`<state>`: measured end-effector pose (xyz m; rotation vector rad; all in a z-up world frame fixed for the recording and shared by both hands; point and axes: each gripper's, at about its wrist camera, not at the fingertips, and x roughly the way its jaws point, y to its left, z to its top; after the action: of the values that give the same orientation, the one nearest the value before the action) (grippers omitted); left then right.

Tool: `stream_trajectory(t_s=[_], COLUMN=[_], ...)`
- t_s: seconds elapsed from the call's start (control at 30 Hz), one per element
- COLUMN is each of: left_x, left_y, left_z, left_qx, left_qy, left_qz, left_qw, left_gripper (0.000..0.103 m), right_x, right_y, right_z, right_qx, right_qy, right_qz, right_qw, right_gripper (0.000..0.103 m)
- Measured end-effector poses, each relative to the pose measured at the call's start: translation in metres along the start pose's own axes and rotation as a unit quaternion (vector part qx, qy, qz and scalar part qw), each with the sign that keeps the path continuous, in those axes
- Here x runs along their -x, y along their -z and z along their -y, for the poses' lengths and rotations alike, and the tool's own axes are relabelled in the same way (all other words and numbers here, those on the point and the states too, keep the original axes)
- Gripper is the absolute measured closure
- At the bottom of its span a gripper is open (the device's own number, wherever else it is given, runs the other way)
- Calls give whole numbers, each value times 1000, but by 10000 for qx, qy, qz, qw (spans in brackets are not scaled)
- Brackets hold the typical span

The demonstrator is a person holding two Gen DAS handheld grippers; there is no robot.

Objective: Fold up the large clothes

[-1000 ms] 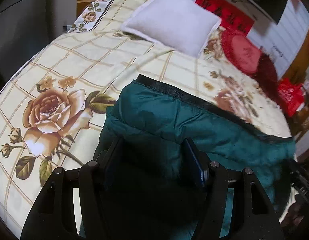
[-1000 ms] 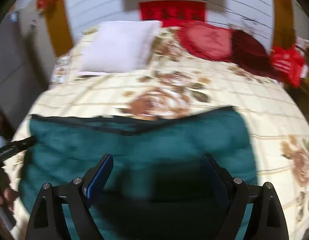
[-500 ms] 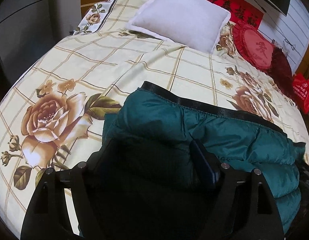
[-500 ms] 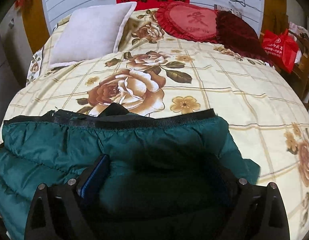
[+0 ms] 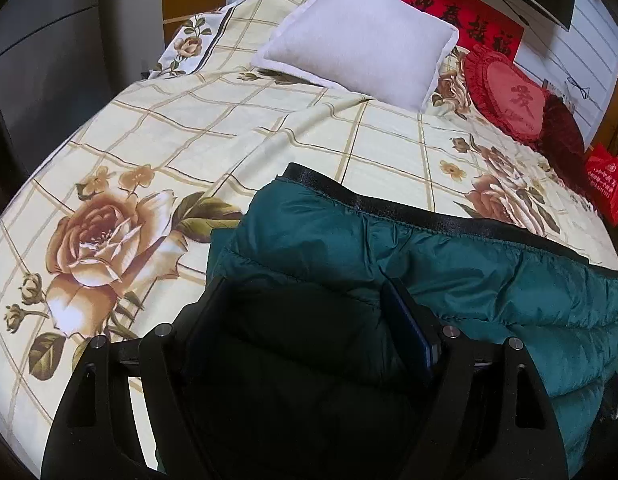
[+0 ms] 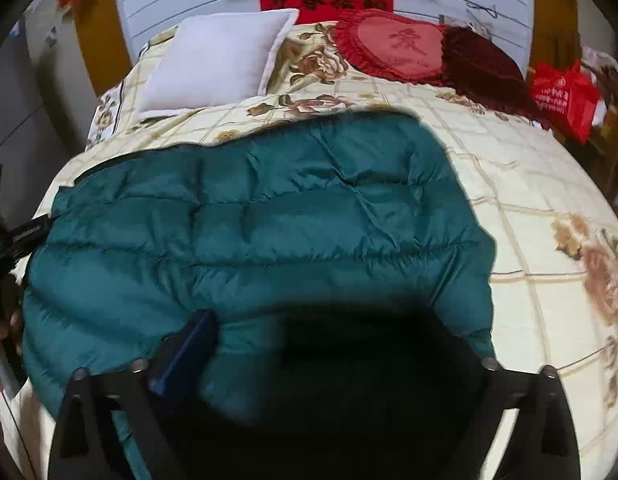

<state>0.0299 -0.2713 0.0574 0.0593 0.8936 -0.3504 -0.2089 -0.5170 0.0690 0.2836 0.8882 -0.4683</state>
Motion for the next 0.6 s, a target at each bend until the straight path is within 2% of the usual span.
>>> stream_trajectory(t_s=[0.1, 0.17, 0.3, 0.4, 0.6], left_x=[11, 22, 56, 75, 95], left_y=[0, 2, 9, 19, 46], left_z=[-3, -8, -14, -17, -31], left_qx=[15, 70, -113, -301, -283], left_qy=[33, 109, 169, 187, 282], left_qz=[-22, 21, 306, 395, 330], left_qw=[10000, 9999, 9993, 9986, 9987], left_gripper=[24, 24, 24, 24, 24], right_x=[0, 11, 50, 64, 35], right_y=[-7, -9, -2, 0, -9], right_z=[-6, -4, 4, 10, 23], right_qx=[149, 127, -53, -163, -531], right_qy=[82, 42, -26, 16, 101], right_qz=[-345, -362, 149, 367, 57], right_qw=[9993, 9993, 9999, 9992, 9985], right_gripper=[0, 0, 0, 0, 0])
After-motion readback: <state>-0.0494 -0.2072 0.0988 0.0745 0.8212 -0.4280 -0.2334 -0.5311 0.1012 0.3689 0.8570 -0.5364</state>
